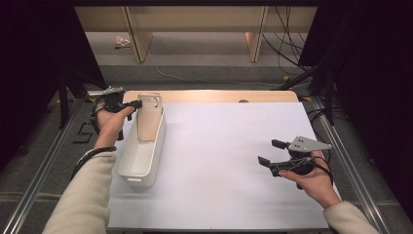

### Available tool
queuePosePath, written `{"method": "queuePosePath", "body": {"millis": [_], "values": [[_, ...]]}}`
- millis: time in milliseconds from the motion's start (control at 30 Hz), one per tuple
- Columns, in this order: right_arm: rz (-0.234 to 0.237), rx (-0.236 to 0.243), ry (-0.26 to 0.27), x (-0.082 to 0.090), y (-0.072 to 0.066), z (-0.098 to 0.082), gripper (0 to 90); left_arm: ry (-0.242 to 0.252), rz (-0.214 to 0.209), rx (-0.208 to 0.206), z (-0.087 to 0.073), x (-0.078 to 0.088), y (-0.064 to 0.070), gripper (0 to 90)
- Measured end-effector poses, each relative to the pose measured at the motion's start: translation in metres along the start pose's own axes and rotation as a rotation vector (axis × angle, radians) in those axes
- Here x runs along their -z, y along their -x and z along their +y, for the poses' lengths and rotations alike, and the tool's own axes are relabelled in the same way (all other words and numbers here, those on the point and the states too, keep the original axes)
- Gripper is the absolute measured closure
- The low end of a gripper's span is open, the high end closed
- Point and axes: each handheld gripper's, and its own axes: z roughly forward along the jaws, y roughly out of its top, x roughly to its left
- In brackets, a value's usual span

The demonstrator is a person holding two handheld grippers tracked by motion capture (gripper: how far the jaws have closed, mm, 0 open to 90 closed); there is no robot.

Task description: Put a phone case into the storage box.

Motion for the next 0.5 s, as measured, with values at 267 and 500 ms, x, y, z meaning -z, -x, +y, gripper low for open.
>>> {"method": "queuePosePath", "body": {"millis": [267,500], "values": [[0.001,0.000,0.000,0.000,0.000,0.000,18.3,-0.011,0.040,-0.017,0.003,-0.002,0.004,68.7],[-0.002,-0.005,0.001,0.000,0.000,0.000,18.2,0.019,0.090,-0.074,0.015,0.012,0.013,36.9]]}}
